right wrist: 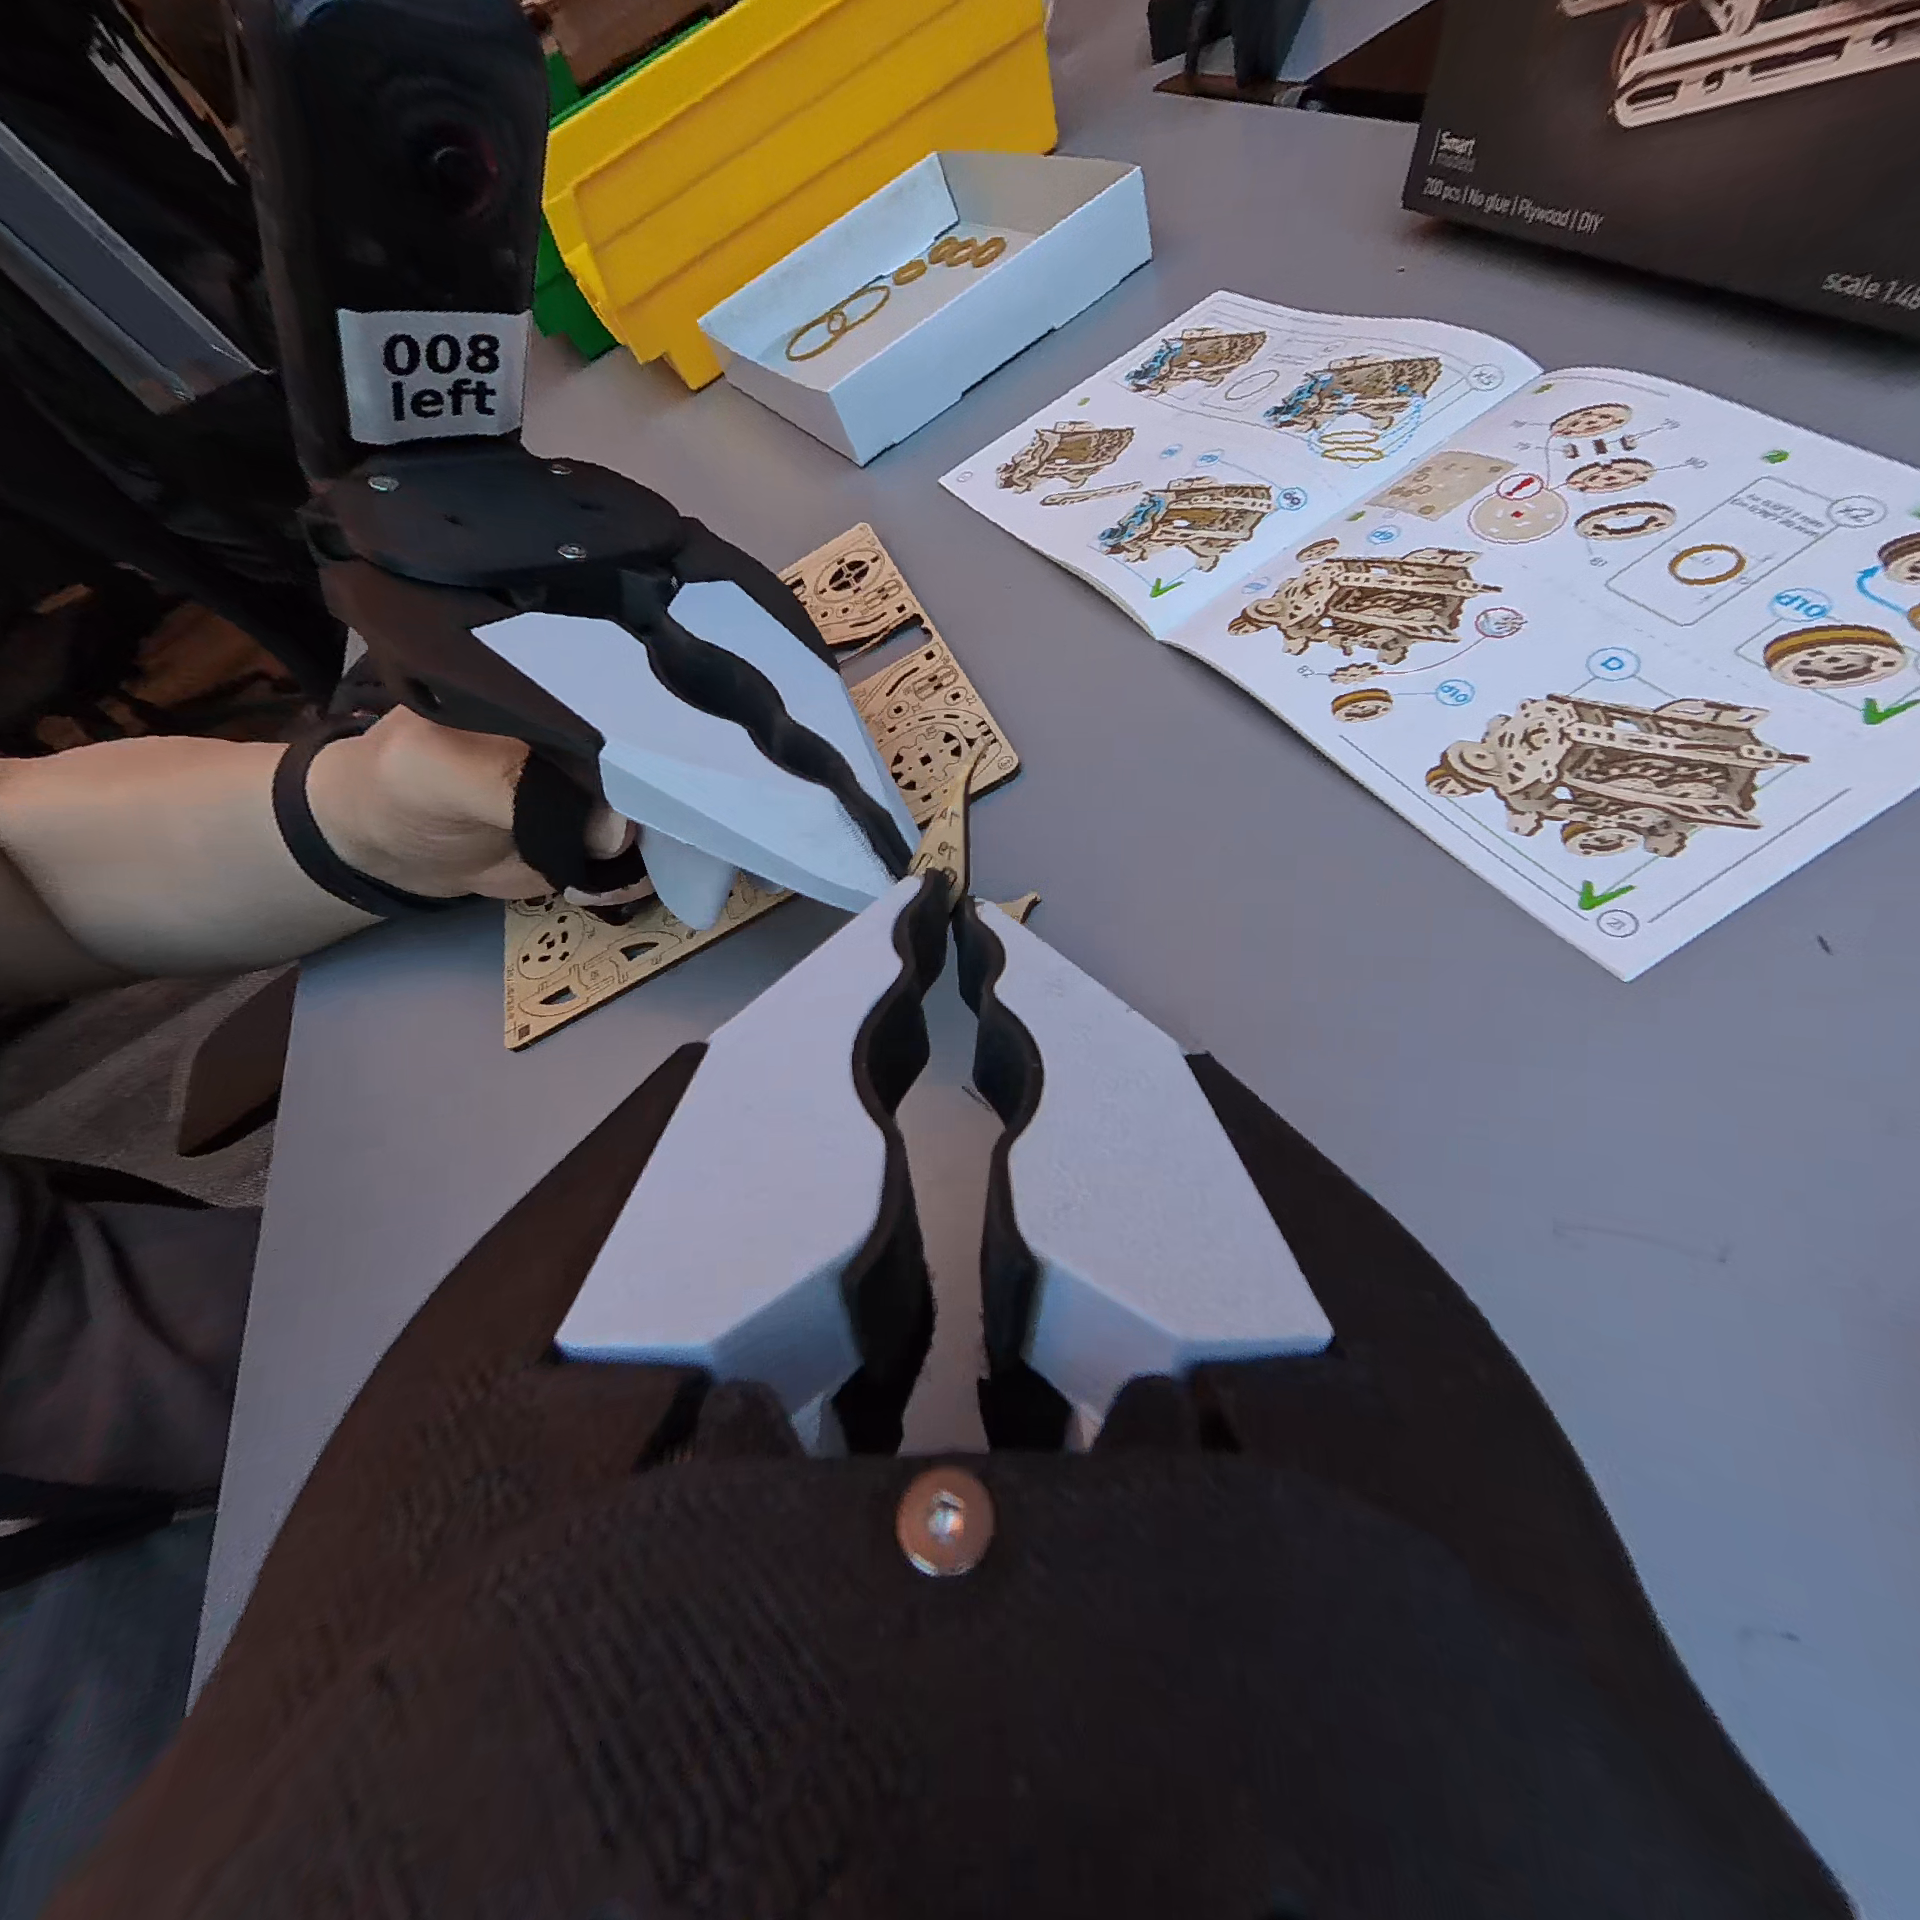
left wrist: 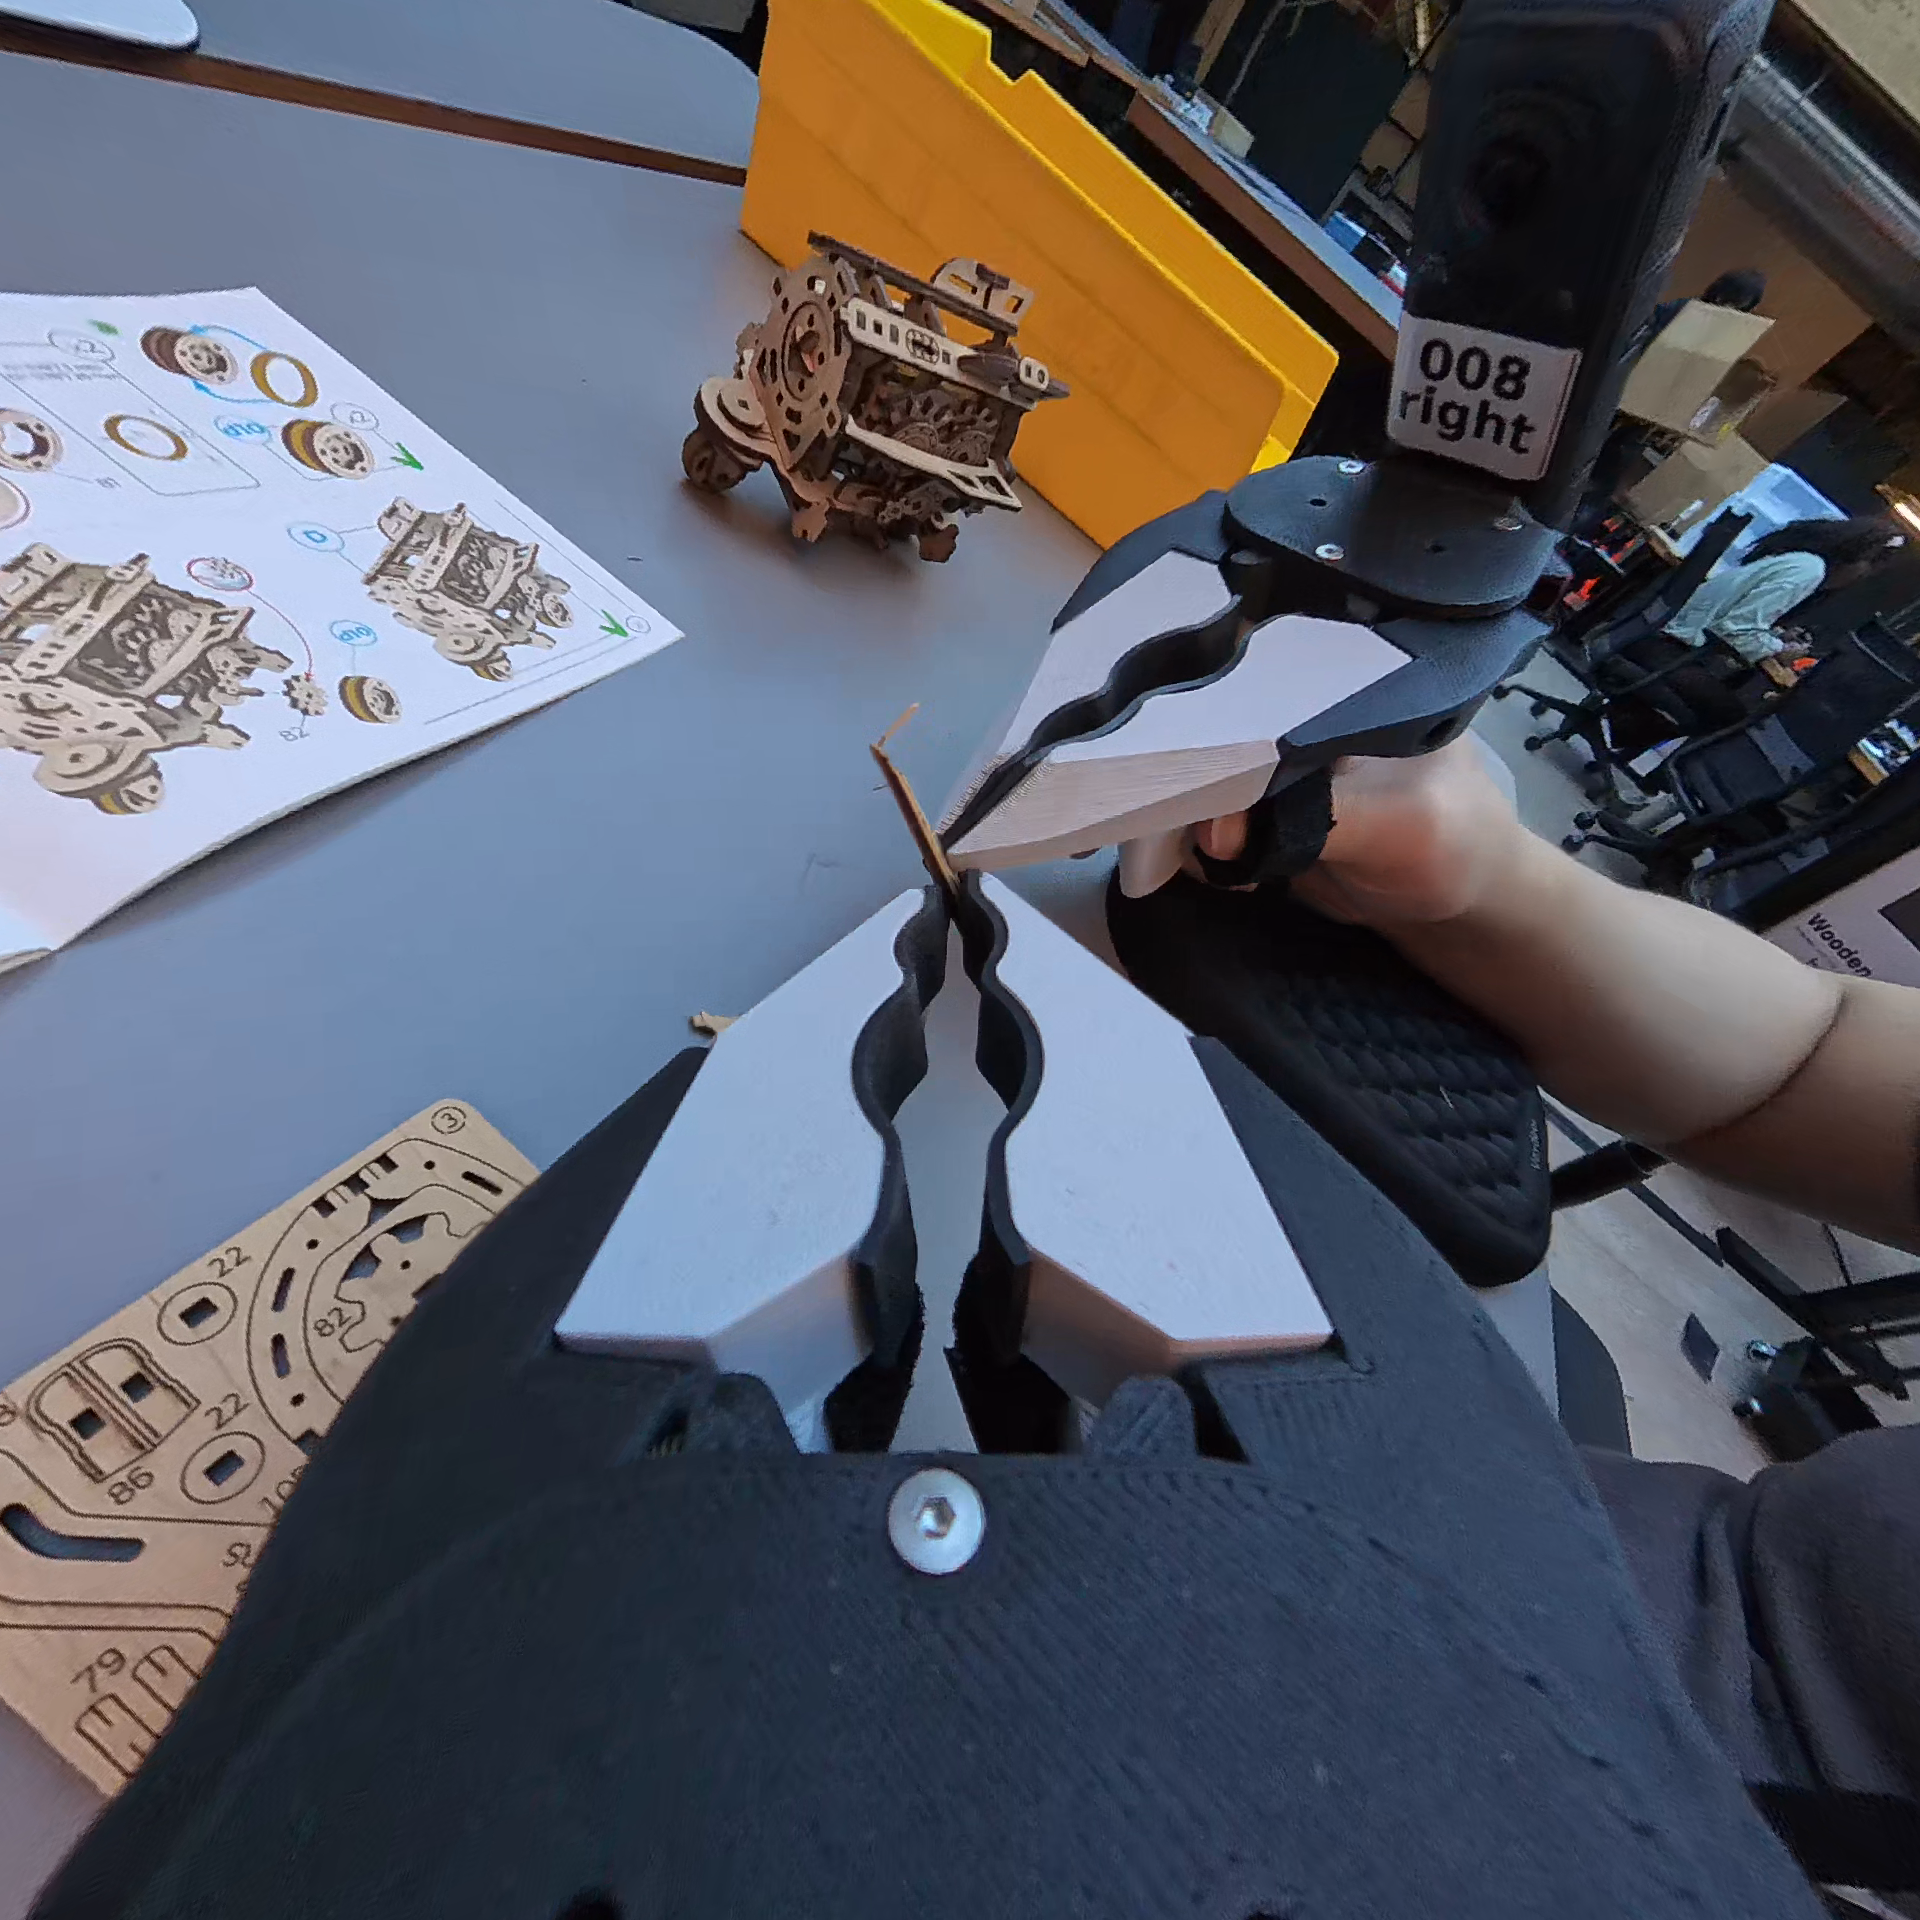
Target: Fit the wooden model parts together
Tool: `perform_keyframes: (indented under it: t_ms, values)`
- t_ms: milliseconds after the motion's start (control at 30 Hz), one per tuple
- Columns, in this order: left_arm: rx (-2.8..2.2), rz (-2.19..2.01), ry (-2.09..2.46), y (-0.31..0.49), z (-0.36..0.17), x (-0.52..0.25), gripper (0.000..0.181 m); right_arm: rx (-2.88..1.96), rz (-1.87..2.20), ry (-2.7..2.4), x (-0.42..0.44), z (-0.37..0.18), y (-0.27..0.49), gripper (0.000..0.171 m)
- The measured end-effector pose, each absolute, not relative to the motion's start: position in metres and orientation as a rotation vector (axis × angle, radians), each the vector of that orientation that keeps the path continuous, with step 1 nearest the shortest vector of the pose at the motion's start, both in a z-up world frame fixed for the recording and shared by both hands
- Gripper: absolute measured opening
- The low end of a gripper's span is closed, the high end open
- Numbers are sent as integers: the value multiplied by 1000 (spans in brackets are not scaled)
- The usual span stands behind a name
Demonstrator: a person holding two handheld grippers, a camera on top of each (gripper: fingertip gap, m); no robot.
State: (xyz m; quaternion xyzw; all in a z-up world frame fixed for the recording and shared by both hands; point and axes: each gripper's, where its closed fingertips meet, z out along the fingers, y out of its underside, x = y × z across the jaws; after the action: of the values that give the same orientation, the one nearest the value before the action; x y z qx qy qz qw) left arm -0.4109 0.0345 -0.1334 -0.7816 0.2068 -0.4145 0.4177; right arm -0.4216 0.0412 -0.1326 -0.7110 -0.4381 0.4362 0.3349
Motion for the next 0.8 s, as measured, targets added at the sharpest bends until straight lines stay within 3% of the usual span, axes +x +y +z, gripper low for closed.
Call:
perform_keyframes:
  t_ms: [167, 800]
  values:
    - [-1824, -1184, 507, 31, -111, -408, 0, -1804, 1590, -988, -419, -108, 36, 1]
    - [-1843, -877, 512, 38, -119, -413, 0, -1819, 1171, -968, -424, -116, 44, 0]
